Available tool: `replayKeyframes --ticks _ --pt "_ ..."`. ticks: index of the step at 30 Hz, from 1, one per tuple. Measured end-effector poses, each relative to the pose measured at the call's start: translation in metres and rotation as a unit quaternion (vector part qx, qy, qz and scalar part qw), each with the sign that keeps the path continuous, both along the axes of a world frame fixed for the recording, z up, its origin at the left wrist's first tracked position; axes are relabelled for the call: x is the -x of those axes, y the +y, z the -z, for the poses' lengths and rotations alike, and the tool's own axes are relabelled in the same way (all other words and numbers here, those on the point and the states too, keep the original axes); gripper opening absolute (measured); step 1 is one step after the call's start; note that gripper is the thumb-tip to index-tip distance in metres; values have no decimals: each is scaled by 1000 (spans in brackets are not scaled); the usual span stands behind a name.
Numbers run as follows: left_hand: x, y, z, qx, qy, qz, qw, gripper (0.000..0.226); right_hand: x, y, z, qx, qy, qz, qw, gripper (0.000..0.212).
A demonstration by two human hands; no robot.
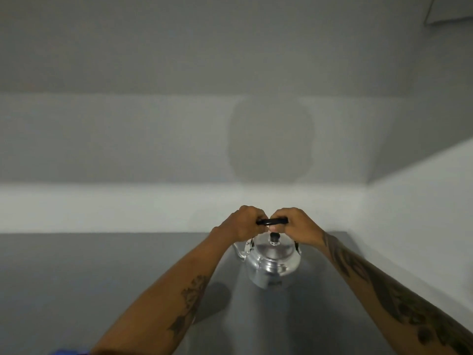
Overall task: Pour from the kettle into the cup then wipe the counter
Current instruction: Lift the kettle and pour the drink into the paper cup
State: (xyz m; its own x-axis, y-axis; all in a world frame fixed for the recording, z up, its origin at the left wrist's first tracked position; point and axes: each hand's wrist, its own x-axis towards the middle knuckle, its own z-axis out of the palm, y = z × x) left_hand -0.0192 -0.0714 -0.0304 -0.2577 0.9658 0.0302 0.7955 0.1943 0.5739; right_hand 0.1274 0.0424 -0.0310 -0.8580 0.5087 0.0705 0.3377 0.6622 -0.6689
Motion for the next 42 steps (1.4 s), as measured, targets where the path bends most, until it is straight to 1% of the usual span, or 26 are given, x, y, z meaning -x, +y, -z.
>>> replayKeyframes --ticks 2,5,7,9,13,16,18,20,23,24,27,29,31,37,42 --pt "2 -23 -1 -13 -10 -9 1000 17 2 -18 -3 6 4 -19 1000 5" --pt "4 -59 0 -35 -58 -34 997 20 6 -43 -6 19 8 -46 999 10" --pt "8 -83 4 -54 -74 -51 994 26 9 -60 -9 25 5 -68 997 16" --pt "15 -108 11 -56 -85 -71 992 36 13 -75 -11 17 -4 -89 996 22" --pt "32 -163 31 -5 -67 -107 992 69 20 -103 -16 -17 -31 -115 993 24" --pt "40 -199 50 79 -24 -124 989 93 24 -121 -22 -46 -56 -130 989 27" --pt "43 -217 63 118 -8 -127 985 102 26 -130 -24 -61 -68 -134 987 28" --pt "42 -229 74 132 -6 -133 982 108 27 -137 -26 -71 -78 -135 985 27" --pt "41 -235 90 146 -2 -148 978 109 30 -147 -29 -93 -92 -145 981 27" --pt "40 -236 94 150 3 -147 978 105 32 -150 -31 -101 -97 -148 979 26" --pt "40 -234 108 140 30 -142 979 79 34 -157 -33 -118 -113 -148 975 27" --pt "40 -235 111 121 26 -153 980 72 36 -161 -35 -124 -121 -148 974 27" --pt "39 -236 109 107 15 -161 981 75 37 -164 -36 -126 -128 -146 973 28" --pt "37 -239 108 94 -30 -178 979 104 42 -171 -39 -150 -152 -149 965 28" --pt "35 -240 107 79 -47 -192 977 111 45 -173 -46 -168 -165 -151 960 26"
